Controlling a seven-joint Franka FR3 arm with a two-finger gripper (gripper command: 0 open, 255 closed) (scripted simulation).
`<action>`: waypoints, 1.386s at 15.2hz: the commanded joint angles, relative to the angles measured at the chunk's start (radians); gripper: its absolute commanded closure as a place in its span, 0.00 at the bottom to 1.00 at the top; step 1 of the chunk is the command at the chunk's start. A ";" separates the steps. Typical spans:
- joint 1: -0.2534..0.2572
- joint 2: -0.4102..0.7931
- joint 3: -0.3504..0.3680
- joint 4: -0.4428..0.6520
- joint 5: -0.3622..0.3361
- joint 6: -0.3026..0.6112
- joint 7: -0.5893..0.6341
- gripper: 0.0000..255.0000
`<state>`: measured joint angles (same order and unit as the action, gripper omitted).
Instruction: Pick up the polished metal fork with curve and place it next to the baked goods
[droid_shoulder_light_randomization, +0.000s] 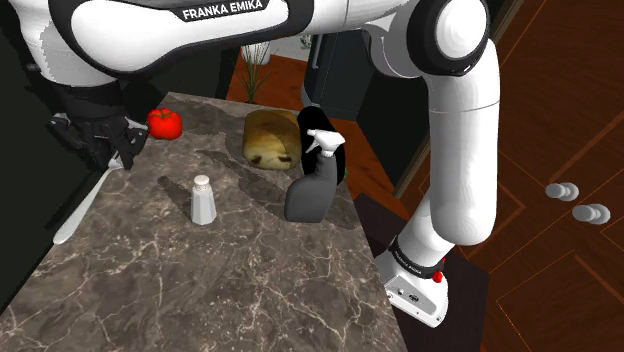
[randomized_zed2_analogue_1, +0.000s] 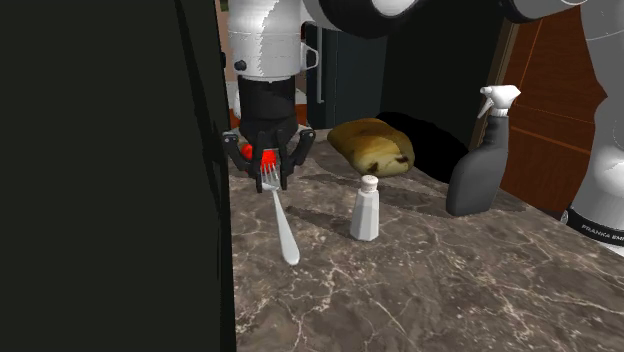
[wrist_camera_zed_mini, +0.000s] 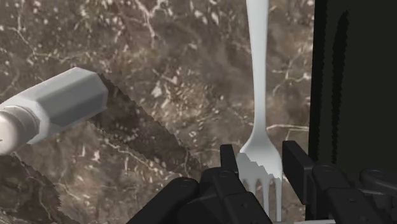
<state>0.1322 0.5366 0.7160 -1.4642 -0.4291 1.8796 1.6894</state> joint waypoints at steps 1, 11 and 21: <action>-0.003 -0.010 0.004 0.010 0.008 -0.019 -0.006 1.00; 0.017 -0.024 0.014 0.130 0.024 -0.143 -0.030 1.00; -0.176 -0.125 0.006 0.015 0.092 -0.096 -0.203 1.00</action>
<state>-0.0252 0.4165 0.7252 -1.4506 -0.3424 1.7858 1.5098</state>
